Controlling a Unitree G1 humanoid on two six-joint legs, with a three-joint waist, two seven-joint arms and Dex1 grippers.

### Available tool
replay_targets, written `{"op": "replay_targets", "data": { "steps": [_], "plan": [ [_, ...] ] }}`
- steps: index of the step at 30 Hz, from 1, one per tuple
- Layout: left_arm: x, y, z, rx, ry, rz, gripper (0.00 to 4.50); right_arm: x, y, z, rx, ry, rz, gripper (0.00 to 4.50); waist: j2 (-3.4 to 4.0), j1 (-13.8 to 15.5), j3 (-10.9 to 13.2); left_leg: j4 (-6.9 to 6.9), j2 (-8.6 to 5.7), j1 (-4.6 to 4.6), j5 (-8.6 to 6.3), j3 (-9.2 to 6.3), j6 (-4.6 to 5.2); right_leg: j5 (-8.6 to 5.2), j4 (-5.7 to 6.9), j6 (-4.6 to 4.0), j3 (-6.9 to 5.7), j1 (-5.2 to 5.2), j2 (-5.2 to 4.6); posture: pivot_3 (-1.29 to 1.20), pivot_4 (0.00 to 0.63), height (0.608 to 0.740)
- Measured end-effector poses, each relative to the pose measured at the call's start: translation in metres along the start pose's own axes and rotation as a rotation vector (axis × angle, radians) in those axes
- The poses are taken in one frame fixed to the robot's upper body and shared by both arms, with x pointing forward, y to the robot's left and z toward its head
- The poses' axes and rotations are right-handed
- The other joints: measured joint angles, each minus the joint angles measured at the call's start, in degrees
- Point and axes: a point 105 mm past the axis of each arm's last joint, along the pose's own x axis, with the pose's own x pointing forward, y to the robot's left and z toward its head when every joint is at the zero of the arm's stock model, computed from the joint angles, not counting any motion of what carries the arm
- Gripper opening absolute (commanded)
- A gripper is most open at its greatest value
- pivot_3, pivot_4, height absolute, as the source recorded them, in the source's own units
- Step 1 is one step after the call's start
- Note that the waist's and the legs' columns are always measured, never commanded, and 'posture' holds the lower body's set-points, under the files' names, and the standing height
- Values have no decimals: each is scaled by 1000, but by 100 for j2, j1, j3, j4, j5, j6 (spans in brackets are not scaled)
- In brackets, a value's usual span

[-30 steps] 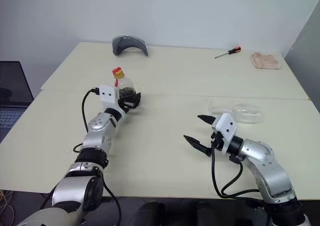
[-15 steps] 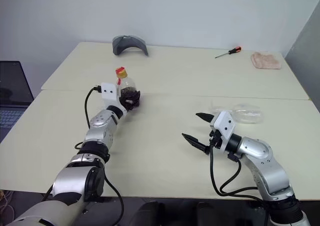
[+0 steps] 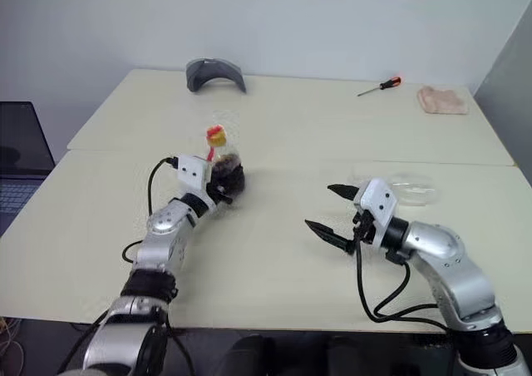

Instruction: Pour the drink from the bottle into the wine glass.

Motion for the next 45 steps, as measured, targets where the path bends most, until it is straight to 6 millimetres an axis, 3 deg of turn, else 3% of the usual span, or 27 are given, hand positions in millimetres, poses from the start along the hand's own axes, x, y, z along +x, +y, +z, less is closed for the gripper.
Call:
{"op": "replay_targets", "data": {
  "steps": [4, 8, 13, 17, 20, 27, 32, 37, 45],
  "plan": [
    [-8, -45, 1, 40, 13, -117, 1582, 1, 5, 14, 31, -15, 38, 4500, 0, 9, 0, 5, 0, 4, 1, -4, 3, 6, 4, -9, -2, 4, 0, 0, 150, 740],
    [-2, -69, 5, 37, 9, -133, 1531, 12, -1, 38, 57, -74, 10, 4500, 0, 4, 0, 5, 0, 4, 5, -3, 10, 9, 5, -12, -3, 3, 3, 0, 150, 740],
    [3, -79, 5, 52, 12, -119, 1421, 29, -5, 53, 107, -112, -32, 4500, 0, -1, 0, -4, 0, 1, 5, -3, 10, 8, 4, -12, -4, -3, 4, 0, 150, 740],
    [5, -83, 6, 54, 11, -133, 1388, 46, -7, 51, 106, -91, -79, 4500, 1, -4, 0, -1, 0, 0, 5, 0, 11, 9, 4, -11, -2, -2, 4, 0, 150, 740],
    [4, -97, 9, -13, -12, -226, 1313, 50, -9, 49, 118, -95, -113, 4500, 0, 8, 0, 0, -1, -3, 5, 0, 11, 9, 2, -11, -3, -2, 3, 0, 150, 740],
    [0, -119, 12, -48, -4, -435, 1260, 35, 2, 38, 102, -68, -70, 4500, 1, 4, 0, -1, -4, -2, 5, -2, 12, 8, 1, -11, -3, -2, 3, 0, 150, 740],
    [-2, -129, 17, -40, -3, -556, 1238, 21, 7, 44, 80, -76, -27, 4500, 1, -15, 0, -3, -3, 0, 6, -3, 14, 8, 1, -11, -3, -2, 6, 0, 150, 740],
    [-6, -144, 14, 2, 9, -689, 1177, 20, 6, 39, 94, -48, -45, 4500, 1, -9, 0, -3, -3, 0, 6, -2, 14, 8, 1, -11, -2, -2, 6, 0, 150, 740],
    [-6, -149, 11, 19, 11, -735, 1158, 24, 3, 41, 130, -64, -93, 4500, 1, -5, 0, -2, -3, -2, 6, -4, 14, 8, 0, -11, -3, -2, 5, 0, 150, 740]
  ]
}}
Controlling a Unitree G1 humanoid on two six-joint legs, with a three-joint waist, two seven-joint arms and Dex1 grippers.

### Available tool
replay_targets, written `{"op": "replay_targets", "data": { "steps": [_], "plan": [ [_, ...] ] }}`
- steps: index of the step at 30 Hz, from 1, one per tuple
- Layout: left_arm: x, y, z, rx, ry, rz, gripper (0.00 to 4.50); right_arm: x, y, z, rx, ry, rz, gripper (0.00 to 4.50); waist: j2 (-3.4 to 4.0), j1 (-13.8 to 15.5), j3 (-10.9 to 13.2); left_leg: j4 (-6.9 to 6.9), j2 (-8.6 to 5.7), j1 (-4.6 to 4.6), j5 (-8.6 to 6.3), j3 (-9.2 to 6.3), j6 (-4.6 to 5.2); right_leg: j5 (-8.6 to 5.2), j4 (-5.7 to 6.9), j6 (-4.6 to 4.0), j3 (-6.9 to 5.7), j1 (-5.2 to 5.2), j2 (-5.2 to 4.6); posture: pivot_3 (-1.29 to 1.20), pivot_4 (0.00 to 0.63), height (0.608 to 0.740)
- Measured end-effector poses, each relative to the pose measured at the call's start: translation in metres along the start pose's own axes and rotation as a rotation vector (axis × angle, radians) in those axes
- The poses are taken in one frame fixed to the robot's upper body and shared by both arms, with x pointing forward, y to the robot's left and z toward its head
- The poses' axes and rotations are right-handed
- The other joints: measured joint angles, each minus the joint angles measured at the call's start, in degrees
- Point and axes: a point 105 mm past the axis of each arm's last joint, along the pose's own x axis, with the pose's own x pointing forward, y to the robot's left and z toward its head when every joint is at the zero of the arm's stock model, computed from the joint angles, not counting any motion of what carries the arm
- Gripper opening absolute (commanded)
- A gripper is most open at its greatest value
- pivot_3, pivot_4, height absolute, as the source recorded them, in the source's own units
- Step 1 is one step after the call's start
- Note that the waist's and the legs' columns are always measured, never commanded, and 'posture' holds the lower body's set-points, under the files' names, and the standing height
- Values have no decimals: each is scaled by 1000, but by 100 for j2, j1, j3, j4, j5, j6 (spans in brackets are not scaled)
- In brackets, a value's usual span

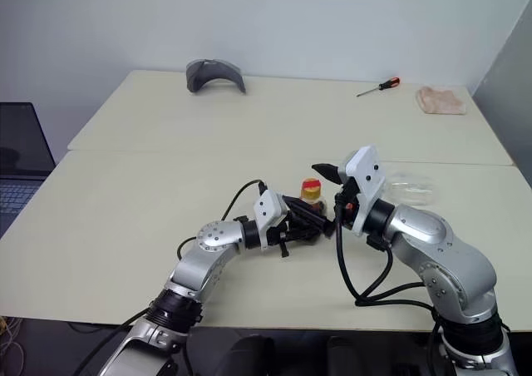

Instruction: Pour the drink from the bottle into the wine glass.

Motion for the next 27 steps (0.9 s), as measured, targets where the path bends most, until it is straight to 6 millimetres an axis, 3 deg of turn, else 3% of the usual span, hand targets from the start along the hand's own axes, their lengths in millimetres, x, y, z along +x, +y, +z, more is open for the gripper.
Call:
{"op": "replay_targets", "data": {
  "steps": [2, 5, 13, 20, 27],
  "plan": [
    [1, 0, 0, 0, -1, -4, 1157, 0, 0, -1, 2, 3, 0, 4500, 0, -1, 0, 0, 0, 0, 0, 0, 0, 0, 0, 0, 0, 0, 0, 0, 150, 740],
    [3, -2, 1, 0, -8, -7, 1150, -1, -2, -3, -4, 19, -5, 3922, 0, -1, 0, 0, 0, 0, 0, 0, 0, 0, 0, 0, 0, 0, 0, 0, 150, 740],
    [3, -2, 0, 14, -5, -6, 1135, -2, -9, -10, -23, 55, -32, 1229, 0, -2, 0, -1, 0, 0, 0, -1, 1, 0, 1, 0, -1, -1, 0, 0, 150, 740],
    [3, -2, -1, 20, 0, -8, 1133, -4, -9, -11, -39, 59, 12, 1229, 0, -1, 0, -1, -1, 0, 0, 0, 1, 0, -1, 1, 0, 0, 0, 0, 150, 740],
    [6, -7, -4, 40, 18, -37, 1106, -7, -28, -16, -101, 118, 283, 1229, 2, -9, 0, -1, -4, 7, 2, 1, 6, 0, -1, 0, -1, 5, 0, 0, 150, 740]
  ]
}}
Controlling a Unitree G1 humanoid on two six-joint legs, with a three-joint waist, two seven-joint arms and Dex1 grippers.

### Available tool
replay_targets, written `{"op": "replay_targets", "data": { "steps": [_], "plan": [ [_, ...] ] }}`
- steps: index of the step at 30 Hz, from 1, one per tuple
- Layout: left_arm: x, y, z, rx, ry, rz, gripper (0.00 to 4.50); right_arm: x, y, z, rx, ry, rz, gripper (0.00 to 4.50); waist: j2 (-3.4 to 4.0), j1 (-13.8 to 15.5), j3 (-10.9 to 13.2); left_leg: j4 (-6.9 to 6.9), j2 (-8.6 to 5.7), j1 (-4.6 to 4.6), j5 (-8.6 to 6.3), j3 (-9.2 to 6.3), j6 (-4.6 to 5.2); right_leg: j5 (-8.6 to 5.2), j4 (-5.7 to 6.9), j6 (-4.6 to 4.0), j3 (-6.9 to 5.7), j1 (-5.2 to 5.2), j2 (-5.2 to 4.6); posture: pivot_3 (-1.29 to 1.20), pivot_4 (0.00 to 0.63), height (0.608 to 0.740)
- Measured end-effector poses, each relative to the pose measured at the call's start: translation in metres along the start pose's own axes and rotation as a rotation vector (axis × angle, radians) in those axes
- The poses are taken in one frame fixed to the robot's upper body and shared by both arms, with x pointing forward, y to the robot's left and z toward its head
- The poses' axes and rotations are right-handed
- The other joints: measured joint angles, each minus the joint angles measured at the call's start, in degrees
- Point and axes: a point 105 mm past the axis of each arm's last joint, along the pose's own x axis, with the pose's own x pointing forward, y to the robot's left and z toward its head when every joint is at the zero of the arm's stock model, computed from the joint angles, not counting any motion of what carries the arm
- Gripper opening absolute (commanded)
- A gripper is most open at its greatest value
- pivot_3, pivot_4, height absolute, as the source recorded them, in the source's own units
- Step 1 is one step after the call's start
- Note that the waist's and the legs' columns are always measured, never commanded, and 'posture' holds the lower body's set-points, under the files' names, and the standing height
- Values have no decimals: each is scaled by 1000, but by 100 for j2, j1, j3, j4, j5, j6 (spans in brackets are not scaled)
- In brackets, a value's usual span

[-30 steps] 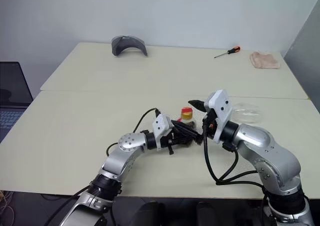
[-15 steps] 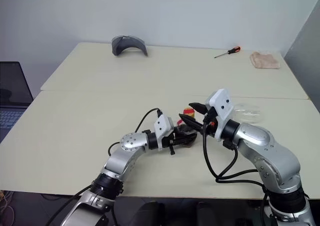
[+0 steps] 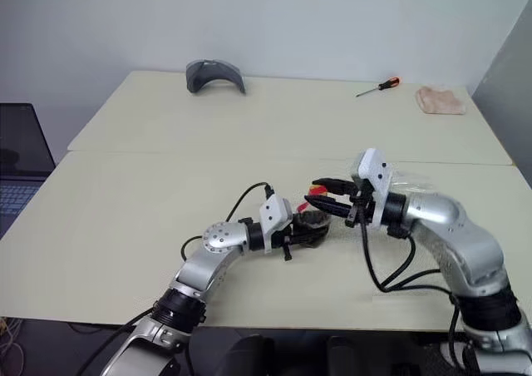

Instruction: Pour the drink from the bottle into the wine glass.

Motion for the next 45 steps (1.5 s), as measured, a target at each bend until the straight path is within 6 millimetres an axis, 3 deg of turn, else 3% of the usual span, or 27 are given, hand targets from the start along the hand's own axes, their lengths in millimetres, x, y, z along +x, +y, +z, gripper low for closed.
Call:
{"op": "replay_targets", "data": {
  "steps": [8, 14, 17, 18, 21, 25, 29, 41, 45],
  "plan": [
    [1, 1, 0, 8, -1, -1, 1034, 2, -11, 4, -65, 55, 166, 1229, 0, 12, 0, 1, 2, -2, 0, -3, 0, 0, -1, -1, -1, 0, -2, 0, 150, 740],
    [0, -2, 0, 22, -8, -2, 1028, -12, -1, -6, 32, 53, 46, 3233, 0, 33, 0, 2, 2, -9, 0, -6, 0, 0, 0, -1, 0, -4, -4, 0, 150, 740],
    [-2, -1, 0, 26, -7, 8, 1028, -19, 5, 7, 64, -32, -77, 4276, 1, 27, 0, 1, 3, -8, 0, -6, 0, 0, 2, -1, 0, -4, -4, 0, 150, 740],
    [-2, -1, 0, 26, -8, 9, 1028, -21, 5, 14, 67, -68, -130, 4328, 1, 21, 0, 1, 3, -8, 1, -6, 0, 0, 3, -1, 0, -4, -3, 0, 150, 740],
    [-1, -1, 0, 24, -10, 10, 1028, -28, 13, 27, 82, -150, -273, 4328, 0, 25, 0, -3, 4, -8, 1, -9, -1, 0, 1, 0, -3, -2, -3, 0, 150, 740],
    [1, -1, 0, 18, -15, 11, 1026, -16, 31, 22, 128, -170, -392, 4328, 2, 7, 0, -1, 3, -6, 1, 0, -1, 0, 3, 1, 3, -5, -3, 0, 150, 740],
    [5, 0, 2, 18, -26, 4, 1026, -4, 31, 10, 137, -124, -513, 4328, 4, 11, -1, -1, 0, -6, 1, 0, -1, -1, 1, 2, 3, -5, -3, 0, 150, 740],
    [7, 3, 4, 24, -26, 2, 1025, 2, 25, 8, 126, -137, -634, 4328, 4, 9, -1, -3, -1, -7, 1, -4, -1, -1, 0, 2, 1, -6, -1, 0, 150, 740],
    [7, 3, 4, 24, -25, 3, 1025, 0, 25, 6, 129, -144, -650, 3018, 4, 9, -1, -3, -1, -7, 1, -3, -1, -1, 0, 2, 1, -6, -1, 0, 150, 740]
  ]
}}
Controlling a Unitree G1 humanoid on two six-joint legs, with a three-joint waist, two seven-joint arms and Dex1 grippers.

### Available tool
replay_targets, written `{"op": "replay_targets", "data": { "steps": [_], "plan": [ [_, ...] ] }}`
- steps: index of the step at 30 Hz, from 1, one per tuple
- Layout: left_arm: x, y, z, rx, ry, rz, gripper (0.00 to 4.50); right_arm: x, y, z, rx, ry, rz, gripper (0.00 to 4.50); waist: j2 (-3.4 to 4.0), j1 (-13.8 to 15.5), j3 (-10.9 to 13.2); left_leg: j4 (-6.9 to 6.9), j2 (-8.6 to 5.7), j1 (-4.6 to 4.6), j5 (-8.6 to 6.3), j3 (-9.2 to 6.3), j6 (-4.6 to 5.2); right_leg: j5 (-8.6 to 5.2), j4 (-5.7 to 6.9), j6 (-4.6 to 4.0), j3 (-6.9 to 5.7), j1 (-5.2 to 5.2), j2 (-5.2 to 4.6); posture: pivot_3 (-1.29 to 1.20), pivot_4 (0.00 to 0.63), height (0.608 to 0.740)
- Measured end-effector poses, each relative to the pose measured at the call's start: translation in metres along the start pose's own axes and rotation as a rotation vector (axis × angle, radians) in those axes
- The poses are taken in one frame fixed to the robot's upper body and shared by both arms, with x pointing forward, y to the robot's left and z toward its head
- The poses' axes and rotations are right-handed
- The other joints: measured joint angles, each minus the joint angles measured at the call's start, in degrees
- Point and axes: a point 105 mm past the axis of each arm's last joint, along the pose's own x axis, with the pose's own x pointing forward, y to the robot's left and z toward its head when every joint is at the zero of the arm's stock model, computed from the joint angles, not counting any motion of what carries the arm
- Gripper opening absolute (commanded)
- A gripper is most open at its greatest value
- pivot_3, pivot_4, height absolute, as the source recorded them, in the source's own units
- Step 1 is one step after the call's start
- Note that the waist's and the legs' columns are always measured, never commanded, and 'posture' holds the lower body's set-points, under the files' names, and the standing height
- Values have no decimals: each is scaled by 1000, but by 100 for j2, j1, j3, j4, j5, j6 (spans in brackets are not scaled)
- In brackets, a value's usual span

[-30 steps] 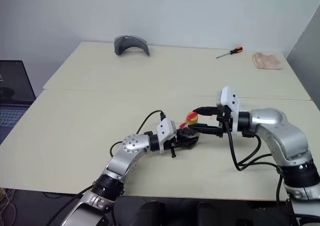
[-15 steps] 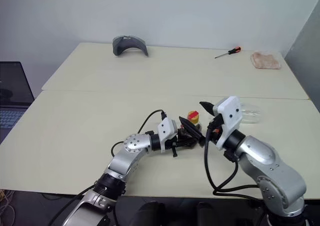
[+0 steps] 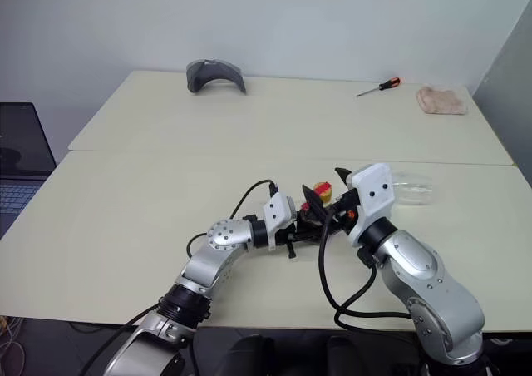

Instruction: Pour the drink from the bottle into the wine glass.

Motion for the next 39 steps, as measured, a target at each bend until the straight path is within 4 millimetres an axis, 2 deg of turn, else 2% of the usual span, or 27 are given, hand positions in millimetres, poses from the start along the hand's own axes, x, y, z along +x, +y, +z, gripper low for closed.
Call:
{"op": "replay_targets", "data": {
  "steps": [5, 6, 15, 25, 29, 32, 33, 37, 39],
  "plan": [
    [0, 0, -2, -7, 5, -1, 1025, -1, 5, -4, 3, 11, 39, 1305, 0, -1, 0, 0, 0, 0, 0, 0, 0, 0, 0, 0, -1, 0, 0, 0, 150, 740],
    [0, 0, -2, -7, 6, -1, 1025, -2, 5, -5, 2, 12, 41, 1210, 0, -1, 0, 0, 0, 0, 0, 0, 0, 0, 0, 0, 0, 0, 0, 0, 150, 740],
    [0, 0, -3, -9, 9, 0, 1008, -1, 5, -5, 1, 19, 95, 1211, 0, -1, 0, 0, 0, 0, 0, 0, 0, 0, 0, 0, 0, 1, 0, 0, 150, 740],
    [0, 2, -4, -9, 18, 11, 1005, 16, -27, -6, -97, 112, 547, 1211, 1, -12, 0, -1, -2, 8, 1, -1, 5, 1, -3, -1, -1, 8, 4, 0, 150, 740],
    [-2, 4, -5, -10, 22, 28, 980, 24, -31, -5, -136, 105, 626, 1211, 1, -15, -1, 0, 3, 11, 1, -3, 5, 1, 0, -2, -3, 10, 6, 0, 150, 740],
    [-2, 3, -6, -11, 20, 32, 979, 22, -30, -4, -119, 109, 629, 1211, 1, -9, -1, 1, 3, 9, 1, -3, 5, 1, 0, -2, -2, 10, 4, 0, 150, 740],
    [-2, 3, -5, -11, 19, 31, 979, 20, -30, -3, -108, 111, 623, 1928, 1, -6, -1, 1, 3, 8, 1, -3, 5, 1, 0, -2, -1, 9, 3, 0, 150, 740],
    [-4, 0, -3, 4, 10, 30, 957, 2, -30, -26, -4, 209, 540, 3255, 1, 17, 0, 0, 4, -4, 1, -5, 5, 1, -1, -2, -2, 1, 1, 0, 150, 740],
    [-5, 1, -3, 6, 12, 35, 954, -4, -26, -24, 36, 211, 513, 3981, 4, 13, 2, 1, 3, -4, 2, -2, 4, 2, 0, -2, 1, 0, 0, 0, 150, 740]
  ]
}}
